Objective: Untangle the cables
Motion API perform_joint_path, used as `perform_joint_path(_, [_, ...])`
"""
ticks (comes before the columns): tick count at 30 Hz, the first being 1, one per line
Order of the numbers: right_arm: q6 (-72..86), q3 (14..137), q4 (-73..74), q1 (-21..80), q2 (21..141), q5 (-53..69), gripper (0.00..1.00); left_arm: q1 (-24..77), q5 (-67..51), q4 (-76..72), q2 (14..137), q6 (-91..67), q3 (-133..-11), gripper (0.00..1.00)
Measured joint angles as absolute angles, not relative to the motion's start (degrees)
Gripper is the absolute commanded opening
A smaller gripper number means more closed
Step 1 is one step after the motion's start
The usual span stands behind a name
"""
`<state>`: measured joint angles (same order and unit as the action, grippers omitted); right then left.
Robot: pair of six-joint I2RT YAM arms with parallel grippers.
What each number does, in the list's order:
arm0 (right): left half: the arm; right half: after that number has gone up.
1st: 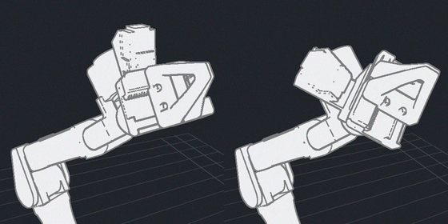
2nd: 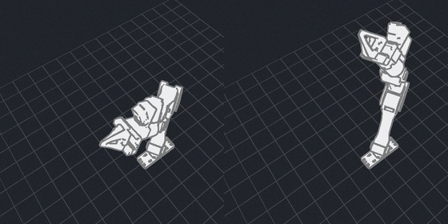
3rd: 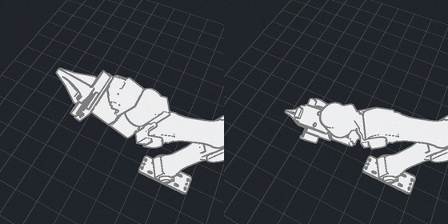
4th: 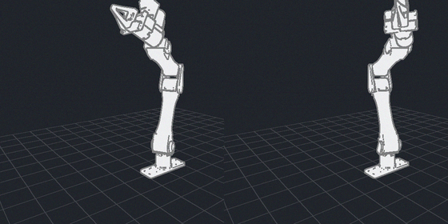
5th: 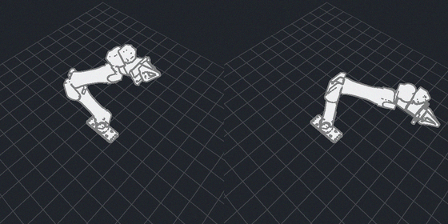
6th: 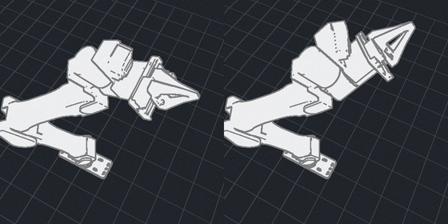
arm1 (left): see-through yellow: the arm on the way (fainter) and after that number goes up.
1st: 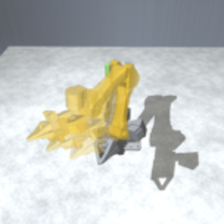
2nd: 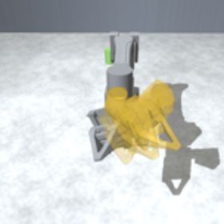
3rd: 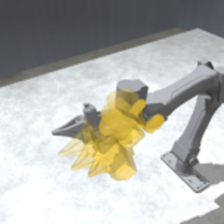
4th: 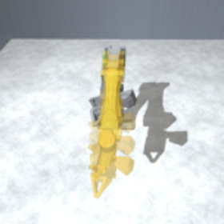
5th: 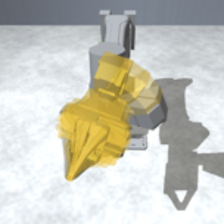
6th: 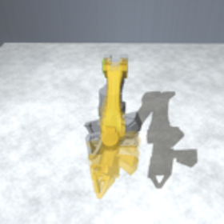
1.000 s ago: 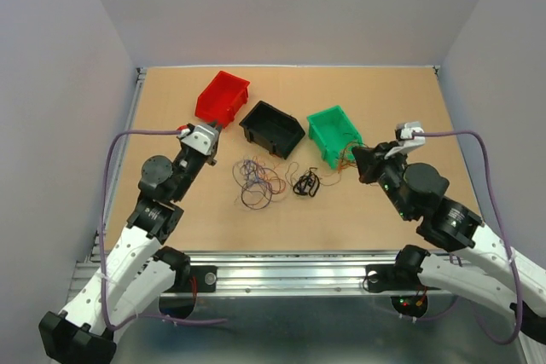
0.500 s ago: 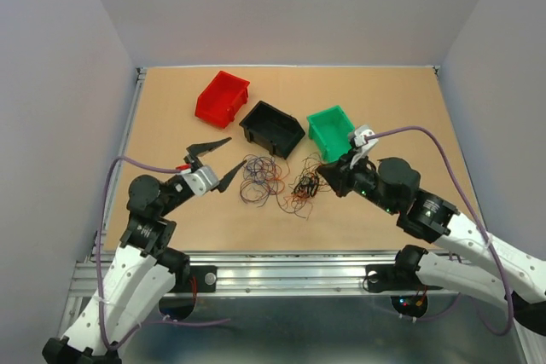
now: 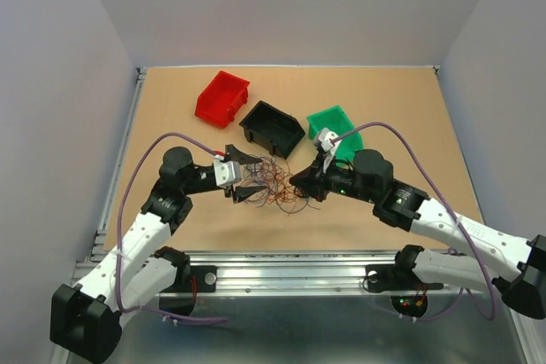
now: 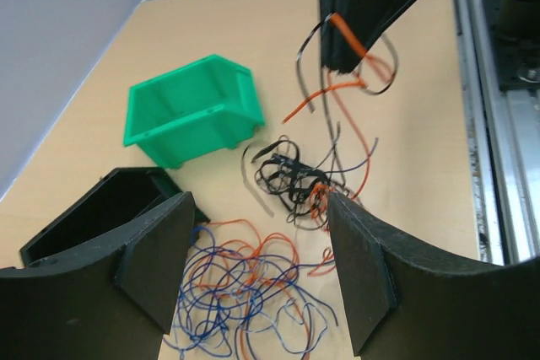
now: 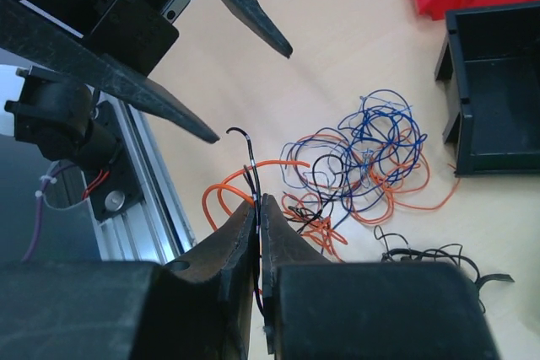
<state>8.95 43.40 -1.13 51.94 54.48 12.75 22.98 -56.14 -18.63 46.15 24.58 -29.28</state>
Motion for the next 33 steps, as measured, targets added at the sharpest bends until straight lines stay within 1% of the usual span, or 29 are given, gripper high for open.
perform_joint_path(3, [8.8,43.4,-2.0,51.9,56.5,14.0,0.1,24.1,-58.9,-19.0,47.5,24.6,-29.9,0.73])
perform_joint_path(4, [8.8,43.4,-2.2,51.9,56.9,14.3,0.1,24.5,-59.8,-19.0,48.1,24.8,-30.0,0.68])
perform_joint_path(5, [8.8,43.4,-2.3,51.9,57.4,14.6,0.1,24.9,-60.3,-19.0,48.5,25.0,-30.1,0.66])
perform_joint_path(9, [8.8,43.4,-3.7,51.9,58.6,15.3,0.1,27.5,-61.8,-17.4,50.2,27.2,-30.6,0.65])
perform_joint_path(12, [8.8,43.4,-4.6,51.9,59.2,15.6,0.1,29.4,-61.6,-16.4,51.0,28.6,-31.0,0.6])
perform_joint_path(15, [8.8,43.4,-5.1,51.9,59.5,15.8,0.1,31.0,-60.8,-15.5,52.7,29.8,-31.7,0.38])
perform_joint_path(16, [8.8,43.4,-5.2,51.9,59.6,15.9,0.12,31.5,-60.2,-15.0,53.5,30.2,-32.1,0.2])
perform_joint_path(17, [8.8,43.4,-5.4,51.9,59.7,15.9,0.23,32.0,-59.4,-14.7,54.3,30.8,-32.5,0.1])
perform_joint_path(18, [8.7,43.4,-5.5,51.9,59.7,16.0,0.28,32.6,-58.4,-14.1,55.2,31.4,-33.1,0.02])
perform_joint_path(19, [8.5,43.4,-5.6,51.9,59.7,16.1,0.42,33.1,-57.3,-13.4,56.2,31.6,-33.8,0.0])
perform_joint_path(22, [8.3,43.4,-5.6,51.9,59.3,15.6,0.66,33.7,-53.7,-12.6,57.7,31.6,-34.9,0.0])
perform_joint_path(25, [7.9,43.4,-5.6,51.9,57.4,13.9,0.72,33.7,-48.1,-13.0,57.5,30.0,-34.9,0.0])
perform_joint_path(28, [7.7,43.4,-5.7,51.9,54.5,12.1,0.73,33.6,-42.9,-14.7,56.5,28.2,-34.9,0.0])
perform_joint_path(31, [7.6,43.4,-6.3,51.9,52.8,11.1,0.73,33.6,-40.2,-15.7,54.5,27.1,-34.9,0.0])
perform_joint_path(33, [7.3,43.4,-6.7,51.9,52.6,10.9,0.76,33.6,-39.5,-16.1,53.3,26.7,-34.9,0.0])
